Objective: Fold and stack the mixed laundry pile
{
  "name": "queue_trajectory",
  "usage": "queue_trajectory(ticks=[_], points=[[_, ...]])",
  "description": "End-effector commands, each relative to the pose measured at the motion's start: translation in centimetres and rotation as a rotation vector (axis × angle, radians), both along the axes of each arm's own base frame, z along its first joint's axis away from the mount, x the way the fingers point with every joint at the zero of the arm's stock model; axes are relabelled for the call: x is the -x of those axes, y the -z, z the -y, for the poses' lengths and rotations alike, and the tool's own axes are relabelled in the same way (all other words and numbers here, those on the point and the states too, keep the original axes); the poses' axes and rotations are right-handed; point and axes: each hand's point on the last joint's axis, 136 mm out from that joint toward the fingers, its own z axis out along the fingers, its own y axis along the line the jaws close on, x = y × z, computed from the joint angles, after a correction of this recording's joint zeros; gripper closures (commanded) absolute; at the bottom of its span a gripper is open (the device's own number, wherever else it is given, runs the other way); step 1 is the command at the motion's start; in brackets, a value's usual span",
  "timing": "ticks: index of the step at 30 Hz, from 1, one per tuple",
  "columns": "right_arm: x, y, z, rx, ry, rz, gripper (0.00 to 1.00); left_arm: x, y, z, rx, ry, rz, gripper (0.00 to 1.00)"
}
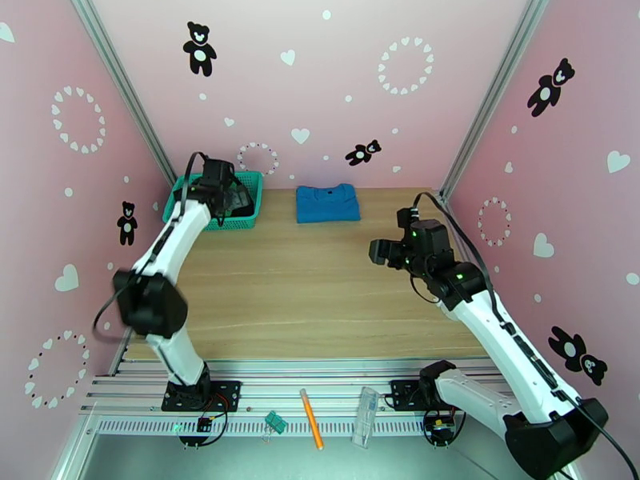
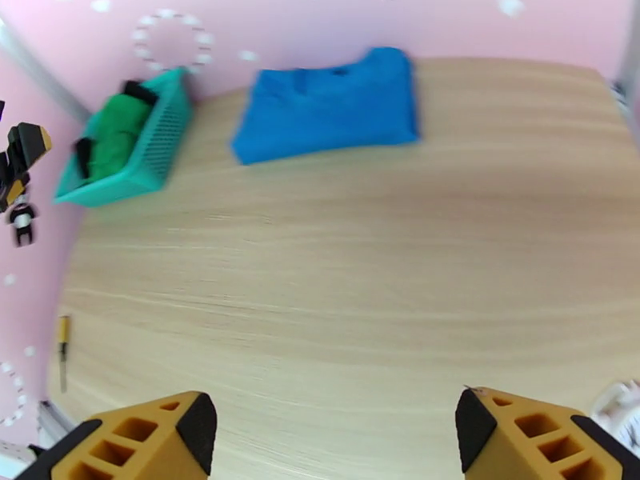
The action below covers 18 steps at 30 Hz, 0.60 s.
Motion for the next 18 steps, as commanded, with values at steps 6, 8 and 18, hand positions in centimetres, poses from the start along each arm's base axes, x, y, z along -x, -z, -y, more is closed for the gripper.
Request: queue_trajectory(ticks=[6, 8, 18], points=[[-0.3, 3.0, 2.1, 0.12, 0.108, -0.084, 0.22, -6.8, 5.4, -3.1, 0.047, -0.033, -0.077, 0.02], [-0.8, 3.7, 1.8, 0.121, 0.106, -0.104, 0.23, -8.3, 6.5, -3.8, 0.021, -0.047, -0.086, 0.02], [-2.4, 5.7, 0.5, 0.167, 0.079, -0.185, 0.39, -11.6, 14.1, -8.5, 0.208, -0.178, -0.087, 0.07]])
